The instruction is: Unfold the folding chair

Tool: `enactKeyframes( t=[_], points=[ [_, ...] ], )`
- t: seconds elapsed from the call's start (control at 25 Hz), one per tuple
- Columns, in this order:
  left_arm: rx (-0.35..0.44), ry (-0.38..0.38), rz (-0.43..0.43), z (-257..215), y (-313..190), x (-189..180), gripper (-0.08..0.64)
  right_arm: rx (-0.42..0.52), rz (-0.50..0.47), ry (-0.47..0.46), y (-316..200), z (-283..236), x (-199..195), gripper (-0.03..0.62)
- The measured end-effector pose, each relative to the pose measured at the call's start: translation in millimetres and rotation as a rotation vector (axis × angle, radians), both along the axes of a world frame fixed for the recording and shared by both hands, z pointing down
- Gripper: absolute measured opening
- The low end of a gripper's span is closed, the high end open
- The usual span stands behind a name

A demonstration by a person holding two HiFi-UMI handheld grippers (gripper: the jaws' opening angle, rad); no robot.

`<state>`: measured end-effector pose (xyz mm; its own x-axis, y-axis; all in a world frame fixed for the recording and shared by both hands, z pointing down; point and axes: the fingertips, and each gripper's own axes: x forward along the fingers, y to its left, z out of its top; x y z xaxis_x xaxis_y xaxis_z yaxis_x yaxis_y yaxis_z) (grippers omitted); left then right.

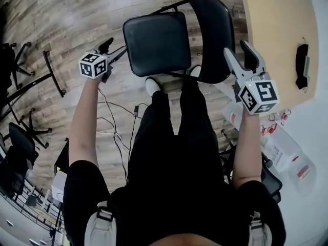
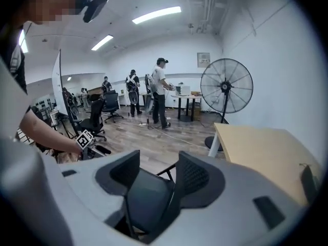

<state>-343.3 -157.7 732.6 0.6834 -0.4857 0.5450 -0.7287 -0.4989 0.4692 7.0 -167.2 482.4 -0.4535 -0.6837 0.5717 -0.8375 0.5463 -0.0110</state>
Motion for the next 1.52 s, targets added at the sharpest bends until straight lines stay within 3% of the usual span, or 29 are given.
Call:
enactKeyframes(
  t=[0.24, 0.44, 0.68, 0.84, 1.24, 1.52],
  points=[
    [0.181, 0.068, 0.012, -135.9, 44.9, 53.7, 0.285, 0.125, -0.137, -0.089, 46.9, -49.9, -44.3, 0.238],
    [0.29, 0.046, 0.088, -227.4, 100.3, 91.5, 0.273, 0.135, -0.231, -0.184, 87.5, -83.8, -72.8, 0.233],
    [0.387, 0.1, 0.108, -315.4, 139.8, 125.3, 0.256, 0.155, -0.25, -0.296, 136.7, -120.8, -78.6, 0.219],
    [0.446, 0.098, 0.094, -350.6, 155.4, 146.0, 0.241, 0.133, -0.232, -0.38, 162.0, -135.9, -80.1, 0.218],
    [0.56, 0.116, 0.005, -401.2, 190.7, 170.3, 0.202, 0.199, -0.309, -0.39, 202.6, -163.0, -96.5, 0.207],
    [0.57, 0.118, 0.037, -411.8, 195.9, 177.0, 0.202, 0.224, -0.337, -0.4, 200.5, -178.2, -102.2, 0.19]
  ],
)
